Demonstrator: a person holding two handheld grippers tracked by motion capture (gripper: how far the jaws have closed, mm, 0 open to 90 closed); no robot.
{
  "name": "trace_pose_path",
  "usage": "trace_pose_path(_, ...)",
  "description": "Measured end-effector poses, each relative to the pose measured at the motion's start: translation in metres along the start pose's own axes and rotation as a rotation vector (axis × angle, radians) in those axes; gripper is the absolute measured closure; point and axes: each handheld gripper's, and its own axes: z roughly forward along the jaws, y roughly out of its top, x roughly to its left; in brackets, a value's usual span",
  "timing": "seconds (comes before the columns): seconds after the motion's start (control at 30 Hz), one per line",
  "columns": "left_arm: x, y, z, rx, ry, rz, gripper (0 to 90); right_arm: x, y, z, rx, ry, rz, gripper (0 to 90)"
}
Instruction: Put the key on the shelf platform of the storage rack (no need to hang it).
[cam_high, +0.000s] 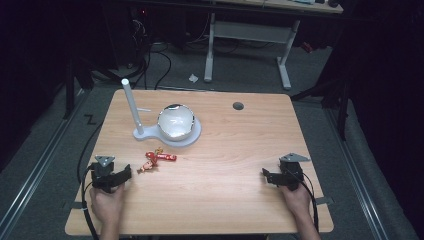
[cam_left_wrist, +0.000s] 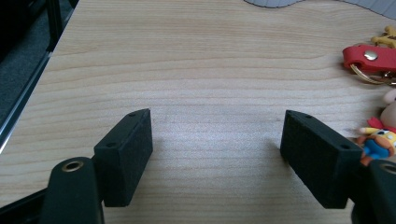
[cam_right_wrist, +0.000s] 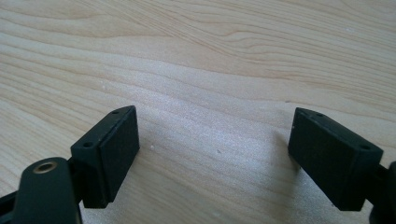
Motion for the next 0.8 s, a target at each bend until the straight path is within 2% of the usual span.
trace_pose_path(0.4, -0.0002, -0.0009, -0.0012, 0.015, -0.004, 0.005, 23.5, 0.0001, 0.0, -0.0001, 0.001, 0.001, 0.002, 16.2)
trace_pose_path(0.43, 0.0014, -0.0009, -0.0013, 0.017, -0.017, 0.032, 23.5, 0.0001, 0.0, -0.0001, 0.001, 0.001, 0.002, 16.3)
trace_pose_path(0.7, -0.0006, -0.0028, -0.002, 0.028, -0.008, 0.016, 20.2, 0.0, 0.0, 0.0, 0.0, 0.001, 0.001, 16.3)
trace_pose_path(0.8, 0.0, -0.0027, -0.0022, 0.036, -0.015, 0.028, 17.8, 0.0001, 0.0, 0.0, 0.0, 0.001, 0.002, 16.3)
